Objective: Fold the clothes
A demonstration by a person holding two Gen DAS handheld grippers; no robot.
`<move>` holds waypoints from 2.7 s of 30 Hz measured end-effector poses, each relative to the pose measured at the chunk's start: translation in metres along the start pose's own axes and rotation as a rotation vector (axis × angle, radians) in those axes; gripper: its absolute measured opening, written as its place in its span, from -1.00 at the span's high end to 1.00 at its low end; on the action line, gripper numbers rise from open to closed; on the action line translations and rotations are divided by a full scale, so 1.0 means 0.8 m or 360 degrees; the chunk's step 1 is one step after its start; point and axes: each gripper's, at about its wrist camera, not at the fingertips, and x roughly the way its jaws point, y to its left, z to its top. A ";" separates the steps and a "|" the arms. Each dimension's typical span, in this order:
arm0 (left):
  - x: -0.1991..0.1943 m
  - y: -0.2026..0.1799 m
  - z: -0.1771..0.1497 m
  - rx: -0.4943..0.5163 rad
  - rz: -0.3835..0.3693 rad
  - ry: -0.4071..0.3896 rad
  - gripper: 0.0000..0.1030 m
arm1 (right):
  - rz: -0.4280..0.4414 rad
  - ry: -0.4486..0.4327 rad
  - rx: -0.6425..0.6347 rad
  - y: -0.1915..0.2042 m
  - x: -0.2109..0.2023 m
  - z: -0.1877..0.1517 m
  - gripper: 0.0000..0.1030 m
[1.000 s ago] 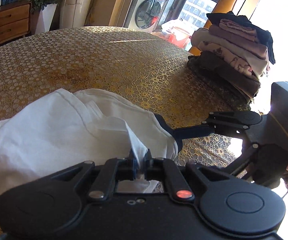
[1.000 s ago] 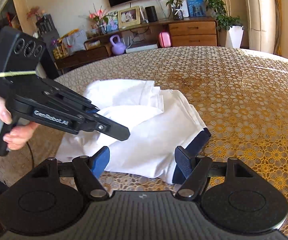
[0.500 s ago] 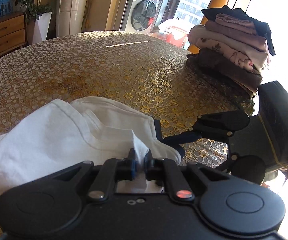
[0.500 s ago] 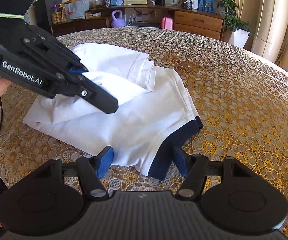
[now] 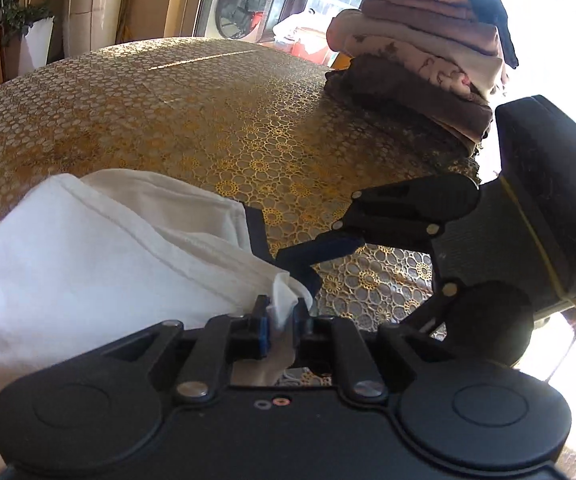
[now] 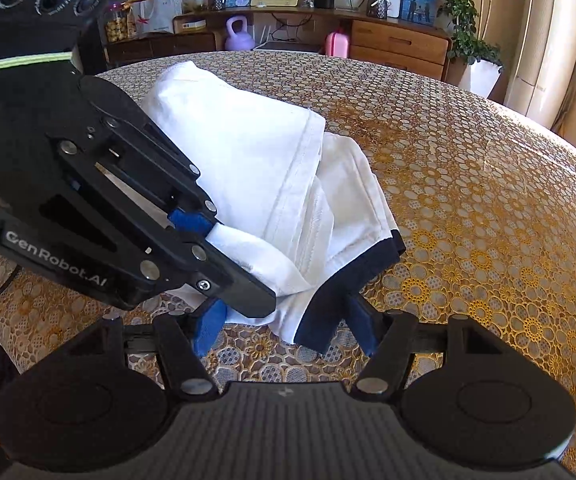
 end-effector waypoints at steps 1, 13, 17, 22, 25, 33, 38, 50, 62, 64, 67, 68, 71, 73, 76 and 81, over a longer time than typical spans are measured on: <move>-0.002 0.001 -0.001 -0.0005 -0.0008 0.0000 -1.00 | -0.0003 0.0003 -0.0005 -0.001 -0.002 0.000 -0.27; -0.056 0.006 -0.005 -0.0052 0.0050 -0.0097 -1.00 | -0.0020 -0.0040 -0.0113 -0.010 -0.055 0.011 -0.27; -0.070 0.010 -0.013 -0.0008 0.0054 -0.0072 -1.00 | -0.0018 -0.0054 -0.0113 -0.011 -0.063 0.013 -0.27; -0.086 0.012 -0.018 0.0049 0.0118 -0.0060 -1.00 | -0.0039 -0.0171 -0.0111 -0.003 -0.069 0.031 -0.27; -0.097 0.021 -0.022 0.0040 0.0148 -0.0074 -1.00 | -0.0046 -0.0245 -0.0132 0.009 -0.065 0.050 -0.27; -0.122 0.051 -0.042 0.0018 0.0244 -0.0055 -1.00 | 0.0104 -0.0222 -0.0203 0.041 -0.021 0.078 -0.27; -0.120 0.066 -0.054 -0.0034 0.0268 -0.0034 -1.00 | 0.0192 -0.0109 -0.0309 0.063 0.017 0.071 -0.27; -0.117 0.081 -0.074 -0.0001 0.0286 -0.0018 -1.00 | 0.0205 -0.0019 -0.0207 0.042 0.007 0.042 -0.27; -0.153 0.150 -0.025 0.0060 0.0527 -0.0196 -1.00 | 0.0488 -0.0143 -0.0325 0.088 0.001 0.066 -0.27; -0.138 0.156 -0.018 0.0058 0.0548 -0.0178 -1.00 | 0.0507 -0.0118 -0.0332 0.092 0.008 0.067 -0.27; -0.117 0.167 -0.013 0.0039 0.0573 -0.0147 -1.00 | 0.0499 -0.0062 -0.0331 0.090 0.017 0.064 -0.27; -0.112 0.172 -0.013 0.0025 0.0579 -0.0135 -1.00 | 0.0490 -0.0039 -0.0325 0.089 0.019 0.061 -0.27; -0.099 0.179 -0.015 0.0008 0.0596 -0.0104 -1.00 | 0.0465 0.0011 -0.0280 0.080 0.023 0.045 -0.27; -0.092 0.181 -0.018 0.0006 0.0603 -0.0087 -1.00 | 0.0481 0.0007 -0.0225 0.073 0.022 0.034 -0.27; -0.085 0.183 -0.023 0.0004 0.0617 -0.0077 -1.00 | 0.0496 -0.0030 -0.0155 0.069 0.017 0.027 -0.27; -0.096 0.180 -0.028 -0.0030 0.0634 -0.0103 -1.00 | 0.0487 -0.0030 -0.0110 0.059 0.005 0.034 -0.28</move>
